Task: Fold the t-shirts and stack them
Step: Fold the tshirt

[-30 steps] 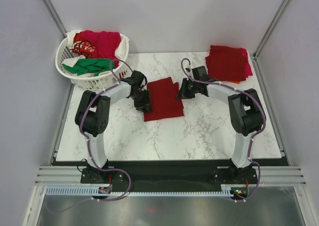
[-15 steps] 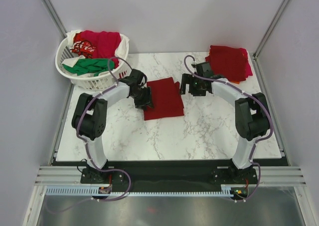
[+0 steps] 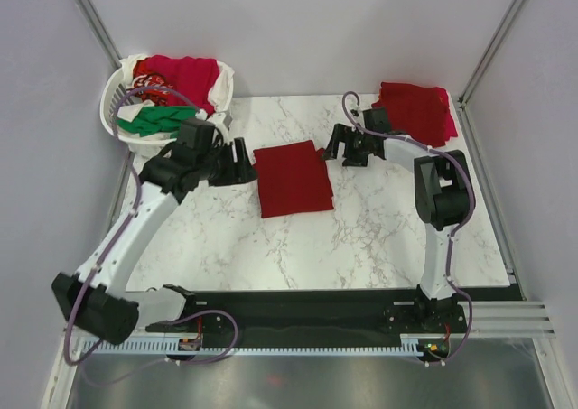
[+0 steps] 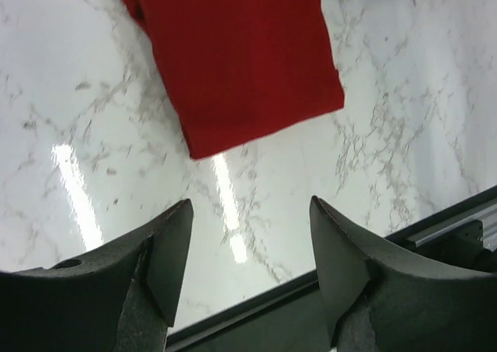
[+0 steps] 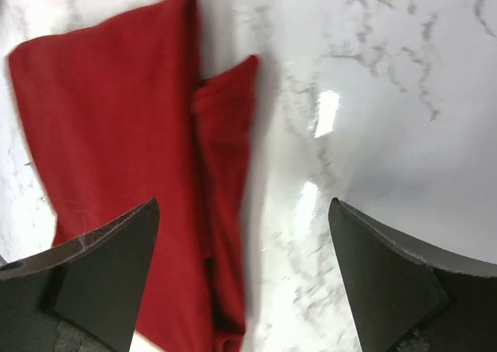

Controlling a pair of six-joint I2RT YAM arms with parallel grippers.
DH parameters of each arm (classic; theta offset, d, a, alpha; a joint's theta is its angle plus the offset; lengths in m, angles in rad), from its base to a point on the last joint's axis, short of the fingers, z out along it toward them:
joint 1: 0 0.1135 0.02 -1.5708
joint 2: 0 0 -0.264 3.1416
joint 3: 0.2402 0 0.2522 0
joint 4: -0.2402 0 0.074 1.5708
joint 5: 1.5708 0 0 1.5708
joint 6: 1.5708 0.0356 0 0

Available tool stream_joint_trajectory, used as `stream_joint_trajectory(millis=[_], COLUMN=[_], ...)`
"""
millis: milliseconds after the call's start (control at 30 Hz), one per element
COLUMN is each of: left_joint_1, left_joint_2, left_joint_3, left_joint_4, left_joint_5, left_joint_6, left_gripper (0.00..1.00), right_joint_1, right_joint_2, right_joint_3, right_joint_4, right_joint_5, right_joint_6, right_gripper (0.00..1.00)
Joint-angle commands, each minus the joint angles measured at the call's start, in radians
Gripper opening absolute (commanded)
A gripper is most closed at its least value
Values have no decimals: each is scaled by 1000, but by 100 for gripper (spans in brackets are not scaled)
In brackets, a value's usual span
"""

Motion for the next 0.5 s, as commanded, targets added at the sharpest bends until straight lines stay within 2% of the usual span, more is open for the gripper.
stream_joint_trajectory(millis=[0, 133, 267, 367, 467], left_joint_1=[0, 0, 0, 1, 1], left_joint_2=[-141, -338, -459, -507, -562], left_joint_3=[-106, -224, -293, -305, -316], left_joint_4=[-100, -120, -124, -138, -118], left_joint_5=[-70, -74, -97, -154, -154], left_joint_6=[50, 51, 61, 53, 53], left_gripper=[69, 69, 68, 72, 76], right_joint_1=[-5, -7, -4, -1, 7], right_joint_2=[72, 117, 138, 153, 173], right_joint_3=[58, 43, 23, 12, 9], right_joint_4=[73, 142, 173, 182, 190], right_joint_5=[-105, -144, -168, -173, -179], right_joint_6=[38, 80, 98, 103, 111], right_gripper=[98, 98, 98, 98, 98])
